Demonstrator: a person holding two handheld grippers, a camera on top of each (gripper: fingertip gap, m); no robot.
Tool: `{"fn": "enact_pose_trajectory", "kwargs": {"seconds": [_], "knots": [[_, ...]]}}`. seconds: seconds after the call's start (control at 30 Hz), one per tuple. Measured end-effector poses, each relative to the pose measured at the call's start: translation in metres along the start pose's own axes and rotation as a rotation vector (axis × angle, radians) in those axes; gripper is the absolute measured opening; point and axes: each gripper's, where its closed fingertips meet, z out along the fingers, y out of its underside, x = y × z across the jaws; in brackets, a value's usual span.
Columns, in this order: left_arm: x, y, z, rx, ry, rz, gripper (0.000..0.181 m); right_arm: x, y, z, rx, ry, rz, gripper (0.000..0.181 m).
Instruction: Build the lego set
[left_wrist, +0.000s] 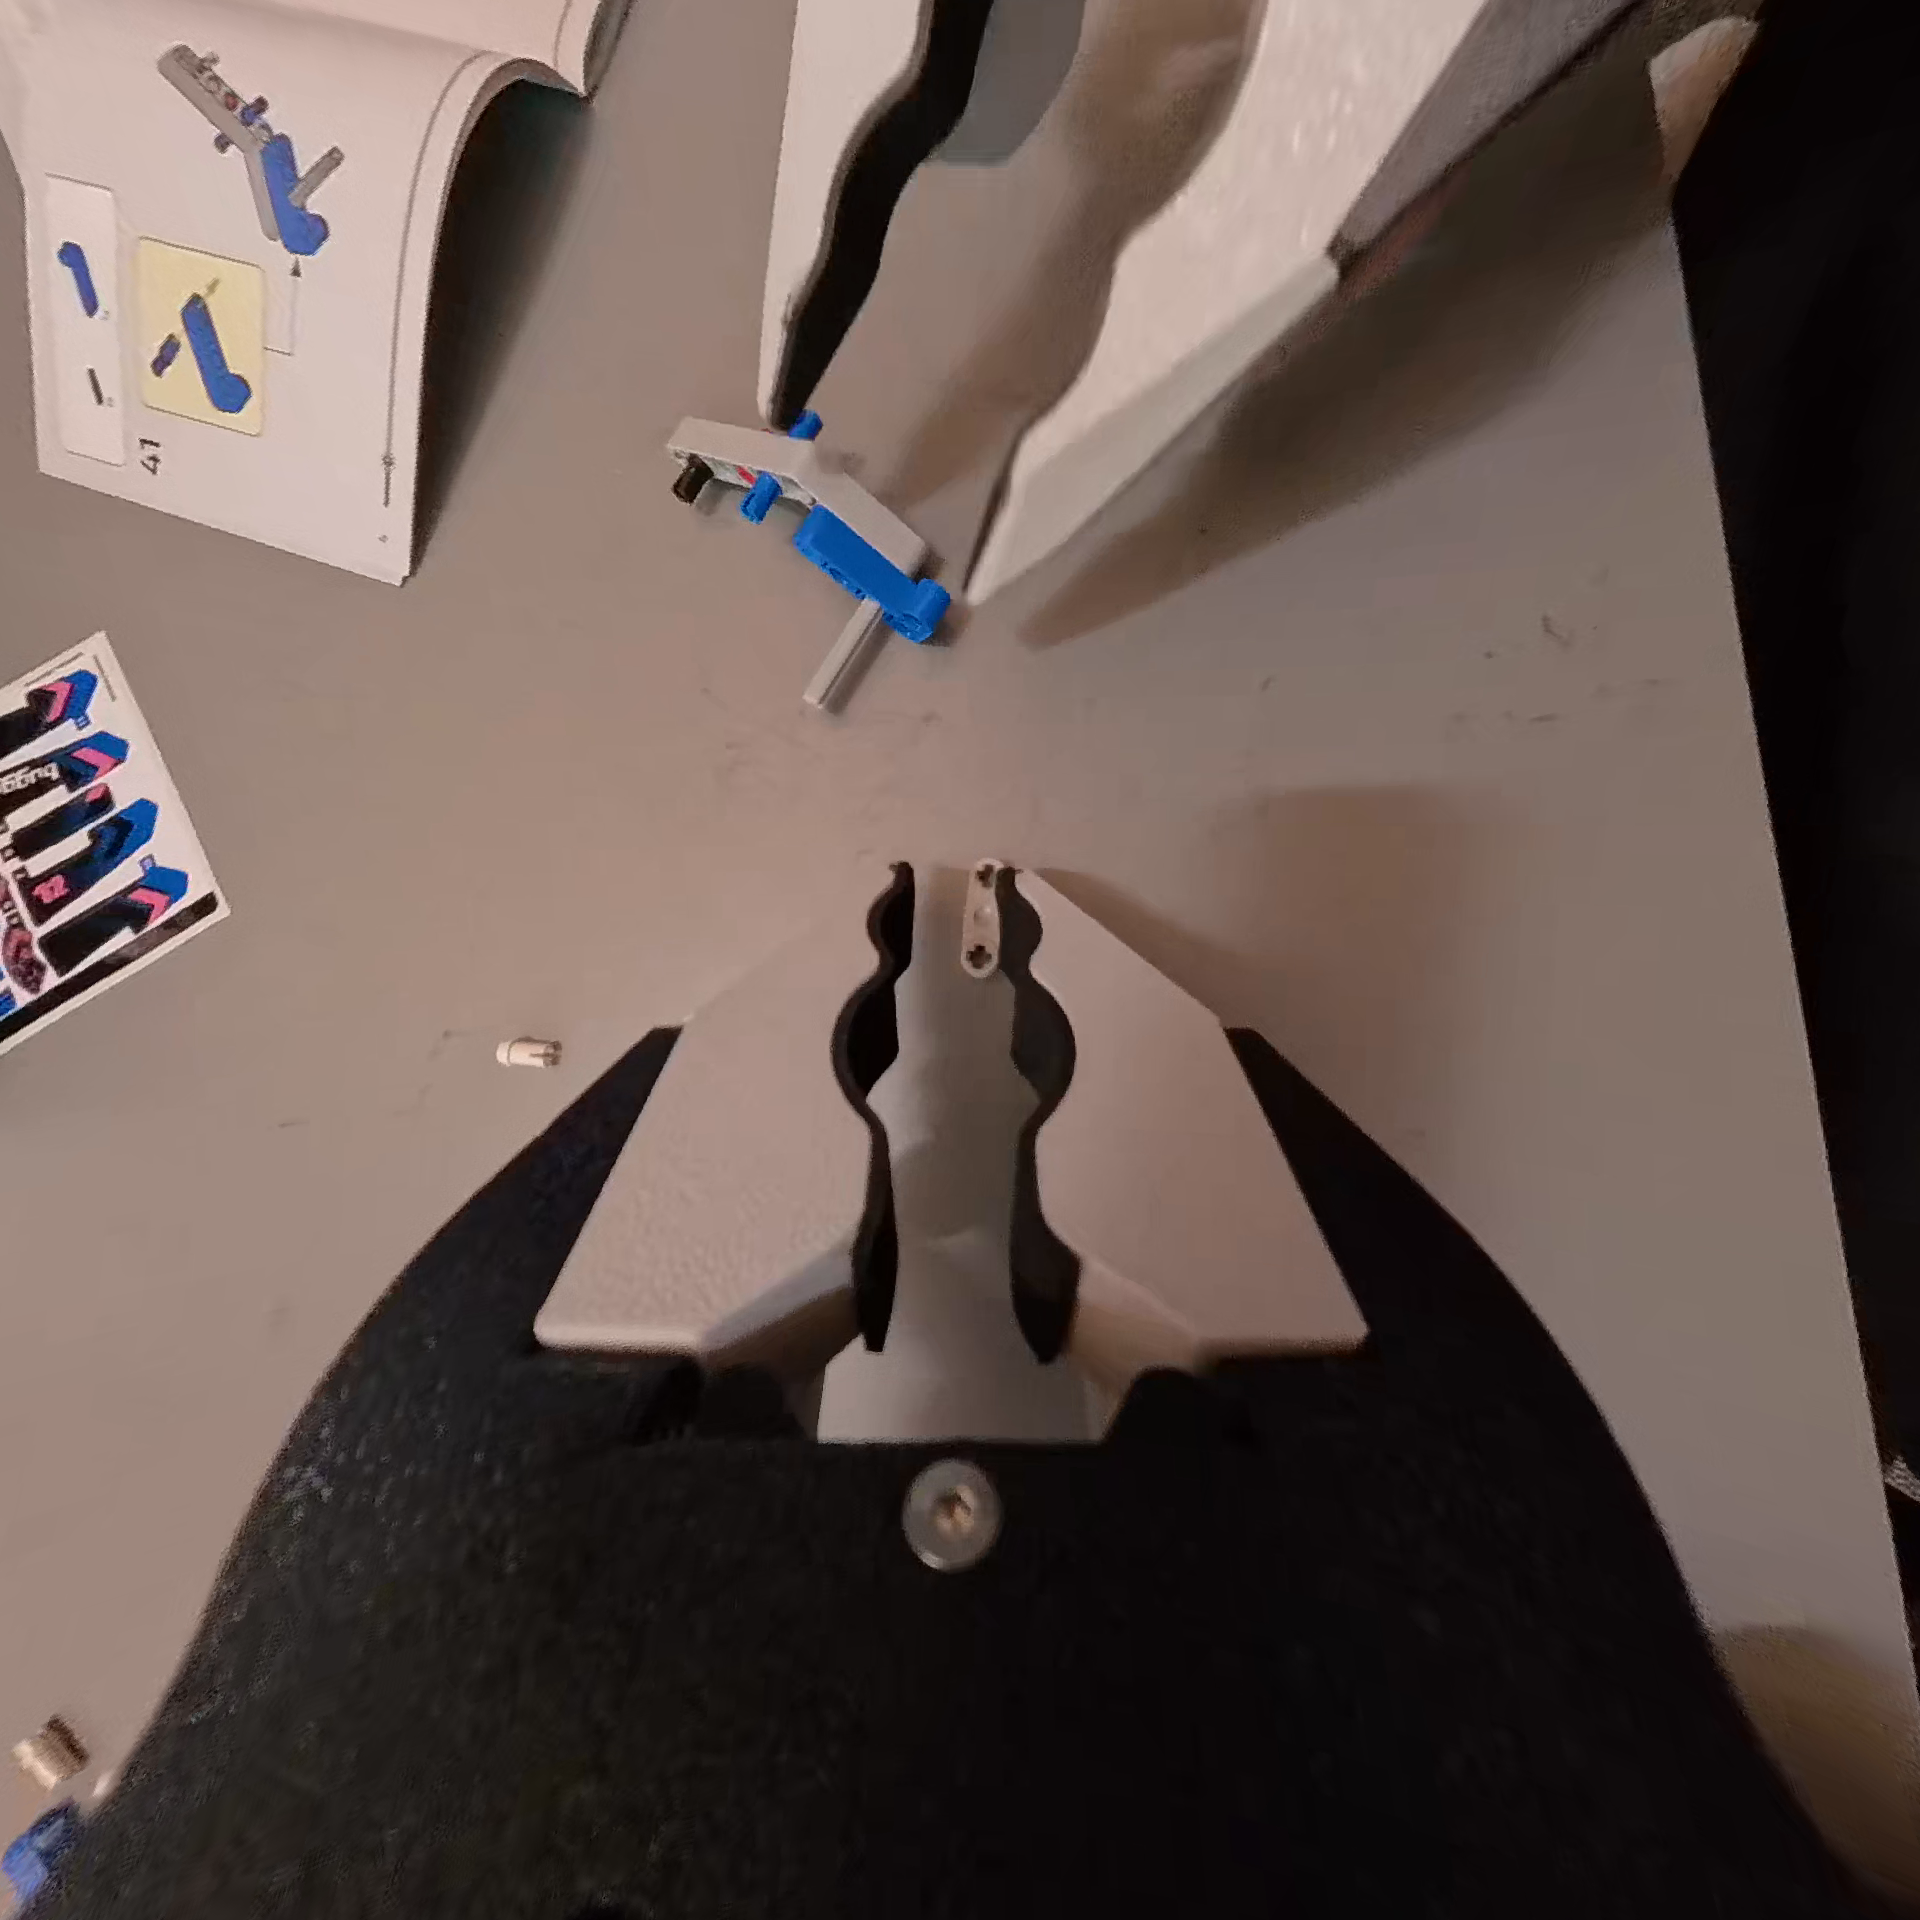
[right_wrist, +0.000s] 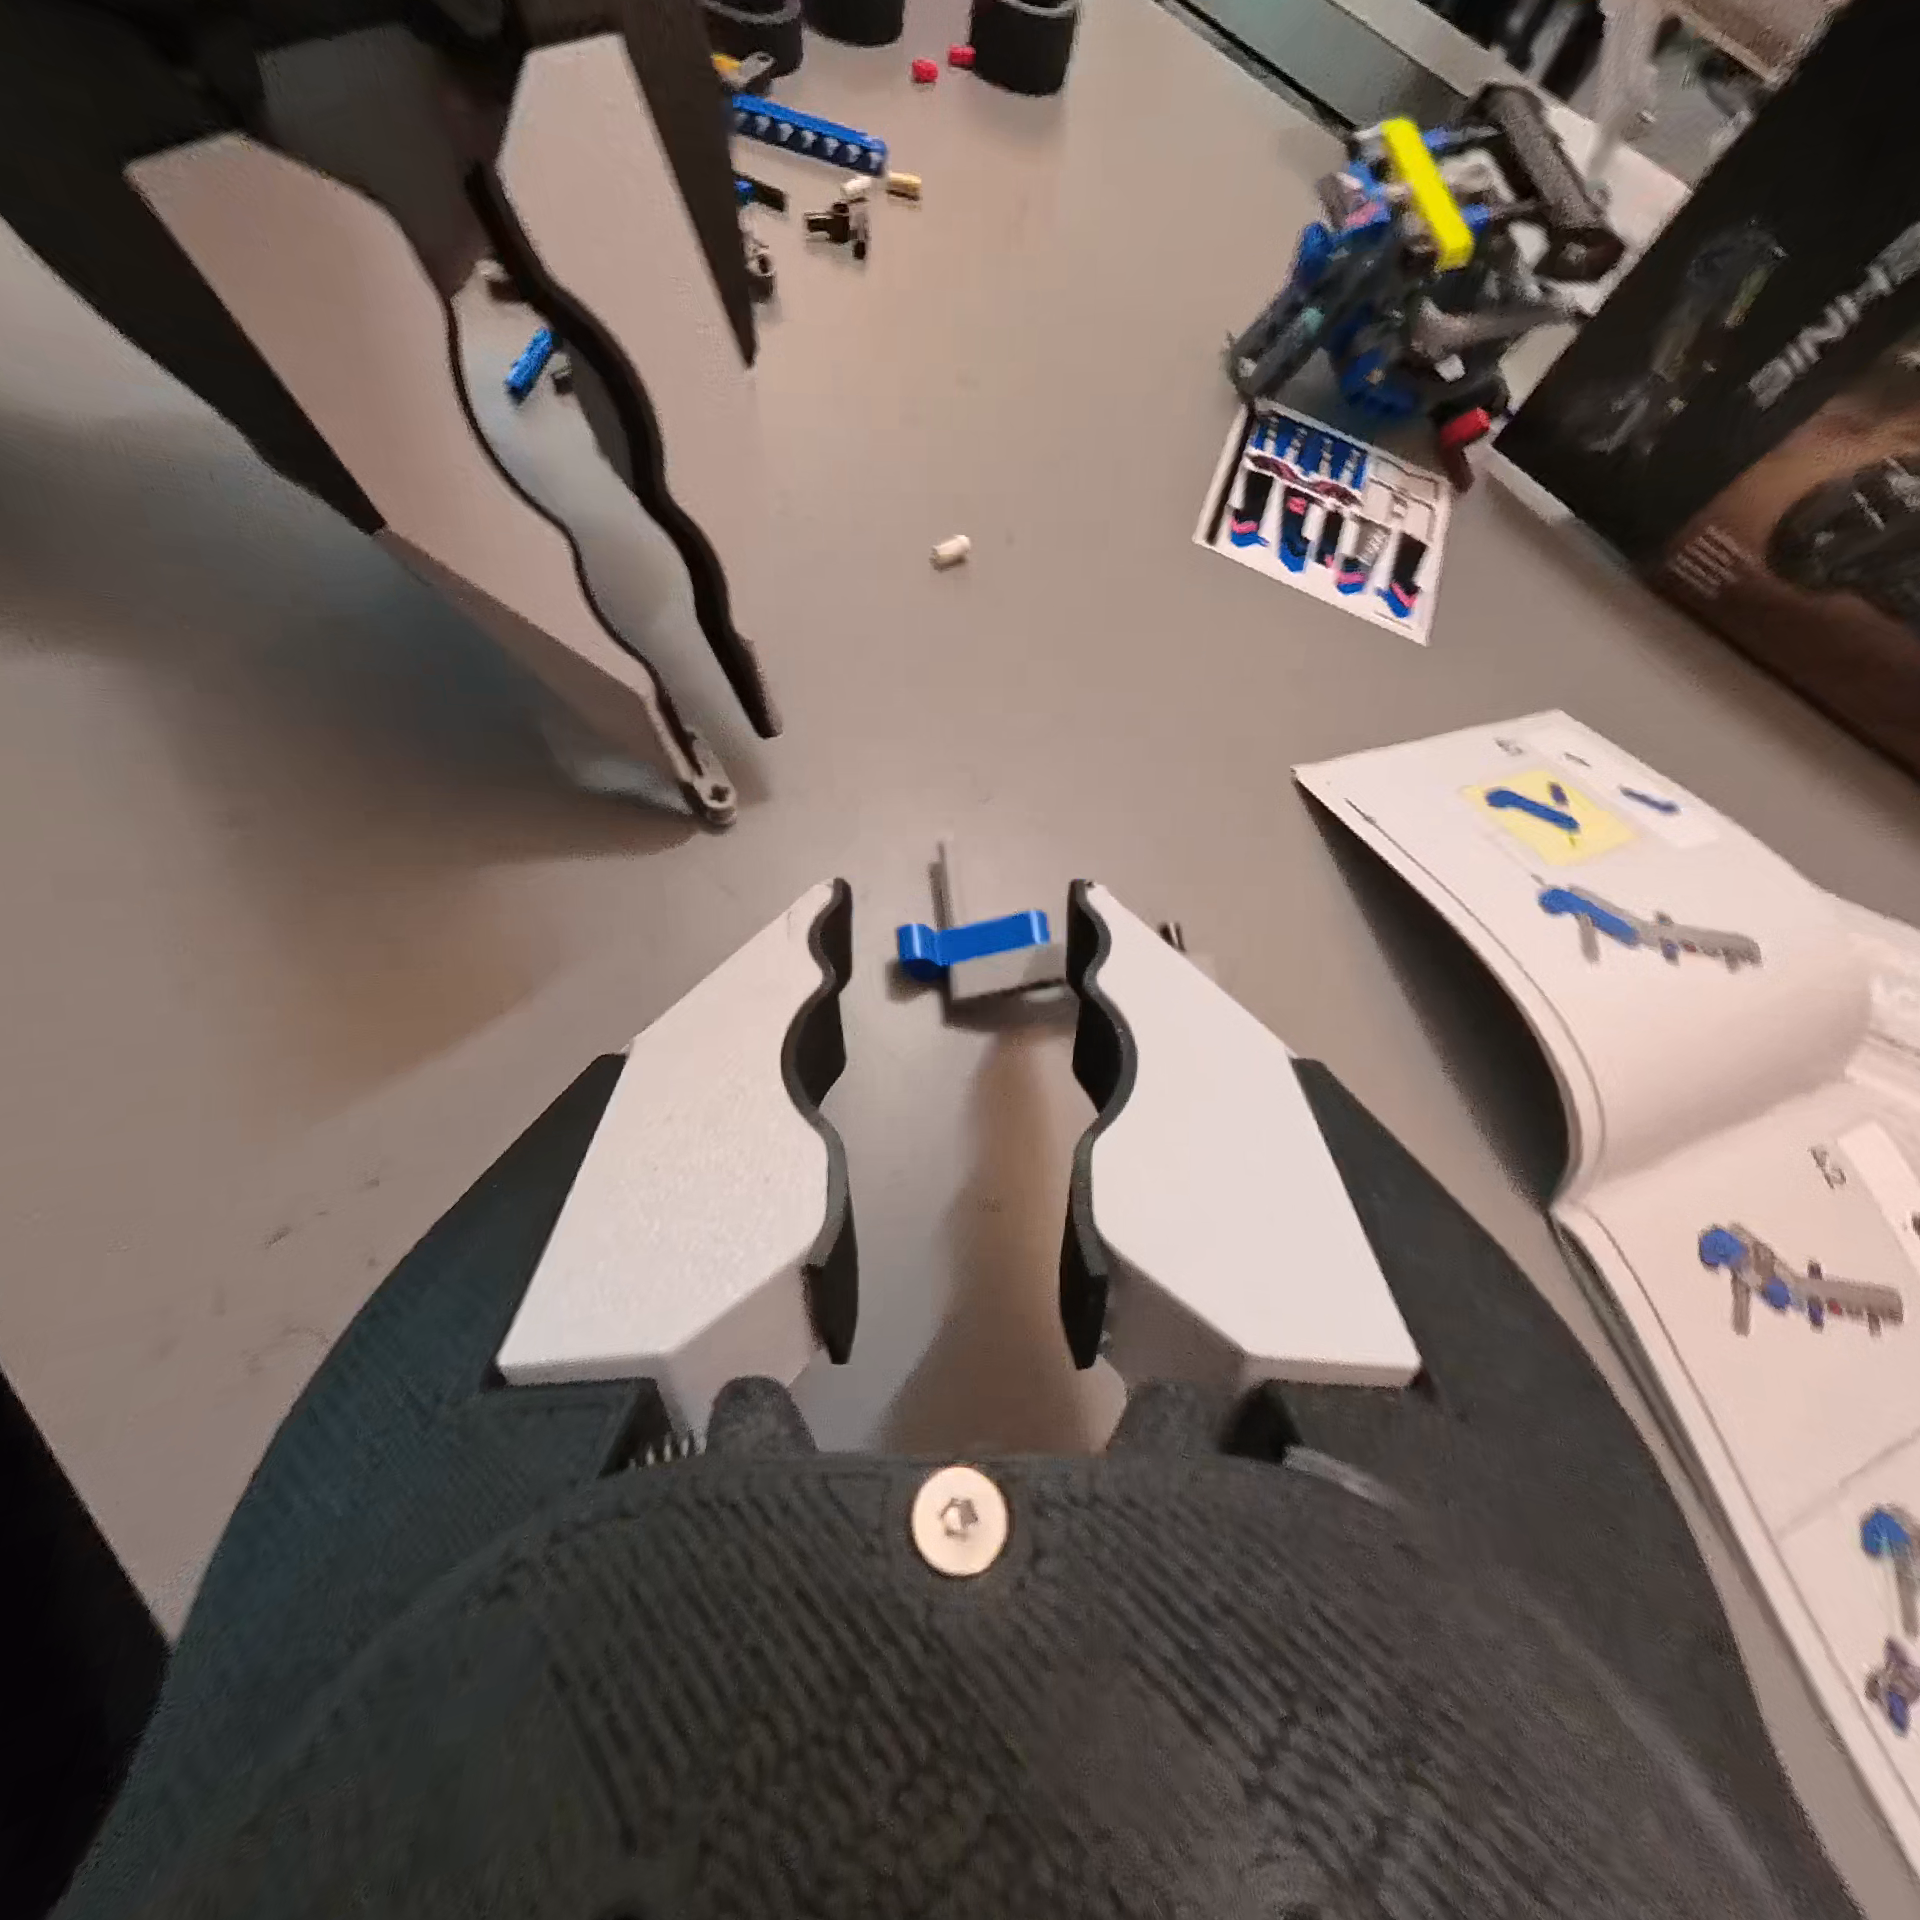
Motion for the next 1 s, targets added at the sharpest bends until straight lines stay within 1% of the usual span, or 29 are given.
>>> {"fn": "enact_pose_trajectory", "kwargs": {"seconds": [0.07,0.13,0.2,0.33,0.4,0.5,0.57,0.6,0.67,0.8,0.93,1.0], "knots": [[-0.001,0.001,-0.001,0.011,-0.003,-0.005,0.011,-0.002,-0.004,0.008,0.006,0.016,-0.088,0.038],[0.002,0.001,0.000,0.019,0.002,0.002,0.011,0.001,-0.003,0.014,-0.021,0.040,-0.145,0.034],[0.004,0.001,0.002,0.016,-0.001,0.015,0.011,0.000,0.000,0.019,-0.050,0.008,-0.152,0.028],[0.002,0.008,0.008,-0.024,-0.016,0.023,0.011,-0.006,0.012,0.025,-0.119,-0.051,-0.170,0.021],[0.003,0.007,0.010,-0.013,-0.009,0.024,0.008,-0.010,0.015,0.025,-0.133,-0.084,-0.172,0.014],[0.004,0.005,0.012,0.006,-0.004,0.024,0.004,-0.009,0.017,0.022,-0.139,-0.109,-0.198,0.013],[0.006,0.003,0.013,0.026,0.005,0.017,0.004,-0.012,0.019,0.018,-0.132,-0.152,-0.249,0.012],[0.006,0.001,0.014,0.040,0.008,0.010,0.004,-0.011,0.021,0.015,-0.125,-0.158,-0.278,0.003],[0.008,-0.001,0.015,0.068,0.017,0.011,0.004,-0.017,0.024,0.008,-0.104,-0.225,-0.330,0.003],[0.010,-0.004,0.016,0.091,0.016,0.044,0.004,-0.021,0.028,-0.001,-0.036,-0.285,-0.373,0.003],[0.012,-0.004,0.017,0.083,0.036,0.037,0.004,-0.022,0.030,-0.004,-0.002,-0.298,-0.380,0.005],[0.010,-0.007,0.015,0.087,0.023,0.030,0.004,-0.024,0.031,-0.005,0.008,-0.311,-0.382,0.007]]}}
